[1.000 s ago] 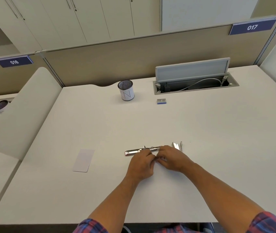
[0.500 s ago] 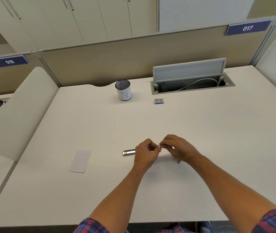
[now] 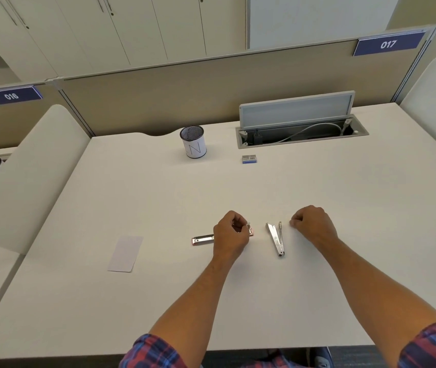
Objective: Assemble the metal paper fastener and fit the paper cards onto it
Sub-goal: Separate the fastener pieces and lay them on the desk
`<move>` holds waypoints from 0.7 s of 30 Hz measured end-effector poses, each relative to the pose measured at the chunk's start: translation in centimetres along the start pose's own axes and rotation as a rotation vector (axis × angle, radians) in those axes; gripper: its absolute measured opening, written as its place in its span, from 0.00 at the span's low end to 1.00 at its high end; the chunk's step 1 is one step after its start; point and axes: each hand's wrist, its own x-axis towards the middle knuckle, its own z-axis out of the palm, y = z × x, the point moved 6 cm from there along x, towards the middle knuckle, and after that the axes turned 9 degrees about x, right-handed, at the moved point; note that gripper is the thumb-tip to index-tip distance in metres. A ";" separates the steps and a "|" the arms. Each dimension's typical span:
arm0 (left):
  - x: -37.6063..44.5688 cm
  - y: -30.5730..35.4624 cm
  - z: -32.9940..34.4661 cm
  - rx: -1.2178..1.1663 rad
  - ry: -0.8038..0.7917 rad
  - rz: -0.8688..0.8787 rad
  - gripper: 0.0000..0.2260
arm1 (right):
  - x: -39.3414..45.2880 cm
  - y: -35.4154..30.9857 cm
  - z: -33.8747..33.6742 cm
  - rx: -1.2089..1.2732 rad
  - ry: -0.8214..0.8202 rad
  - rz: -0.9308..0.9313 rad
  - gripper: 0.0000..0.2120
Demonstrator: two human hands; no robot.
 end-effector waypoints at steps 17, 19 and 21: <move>0.0 -0.9 -0.4 0.004 -0.006 -0.012 0.08 | 0.3 1.4 0.3 0.127 0.055 0.030 0.03; 0.0 -0.9 -0.4 0.007 -0.005 -0.012 0.08 | 0.3 1.4 0.3 0.113 0.063 0.038 0.04; 0.0 -0.6 -0.4 0.002 -0.005 -0.011 0.08 | 0.3 1.3 0.6 0.064 0.062 0.035 0.05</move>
